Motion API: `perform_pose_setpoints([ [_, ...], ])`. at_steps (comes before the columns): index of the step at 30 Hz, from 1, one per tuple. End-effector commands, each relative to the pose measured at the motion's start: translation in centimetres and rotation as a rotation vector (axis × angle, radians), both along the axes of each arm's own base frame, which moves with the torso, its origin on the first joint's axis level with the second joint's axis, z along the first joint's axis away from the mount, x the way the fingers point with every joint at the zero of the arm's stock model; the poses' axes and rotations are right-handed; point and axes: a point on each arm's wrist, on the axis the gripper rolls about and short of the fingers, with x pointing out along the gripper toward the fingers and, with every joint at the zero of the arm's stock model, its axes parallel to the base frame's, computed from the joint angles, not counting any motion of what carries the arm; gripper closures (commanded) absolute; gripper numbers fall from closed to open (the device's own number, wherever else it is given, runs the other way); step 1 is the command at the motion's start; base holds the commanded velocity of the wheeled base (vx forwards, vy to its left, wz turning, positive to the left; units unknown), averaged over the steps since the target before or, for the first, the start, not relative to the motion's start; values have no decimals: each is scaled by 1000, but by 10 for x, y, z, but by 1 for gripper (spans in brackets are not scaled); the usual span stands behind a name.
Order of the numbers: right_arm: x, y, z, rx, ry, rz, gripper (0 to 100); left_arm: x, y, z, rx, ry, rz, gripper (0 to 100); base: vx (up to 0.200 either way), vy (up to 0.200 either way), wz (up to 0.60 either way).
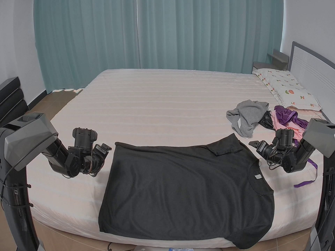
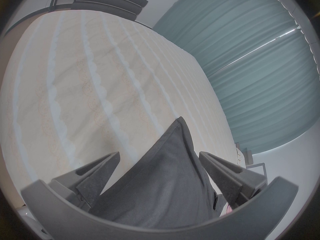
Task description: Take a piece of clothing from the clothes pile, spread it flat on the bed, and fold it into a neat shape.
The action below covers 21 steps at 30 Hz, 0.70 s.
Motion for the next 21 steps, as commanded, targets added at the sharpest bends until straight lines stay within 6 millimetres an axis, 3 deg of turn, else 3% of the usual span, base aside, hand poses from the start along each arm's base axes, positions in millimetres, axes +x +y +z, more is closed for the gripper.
perform_pose_setpoints([
  [1, 5, 24, 8, 6, -25, 59, 0, 0, -2, -4, 3, 10, -5, 0, 0, 0, 0],
  [5, 8, 45, 8, 10, -21, 103, 0, 0, -2, -4, 4, 10, -6, 0, 0, 0, 0],
  [6, 15, 59, 14, 11, -23, 135, 0, -1, -3, -8, 7, 21, -11, 0, 0, 0, 0],
  [12, 37, 93, 32, 117, 16, 142, 0, 1, -3, -13, -8, 10, -28, 0, 0, 0, 0],
  [21, 60, 102, -8, 124, 130, 125, 0, 0, -4, -14, -18, 13, -38, 0, 0, 0, 0],
])
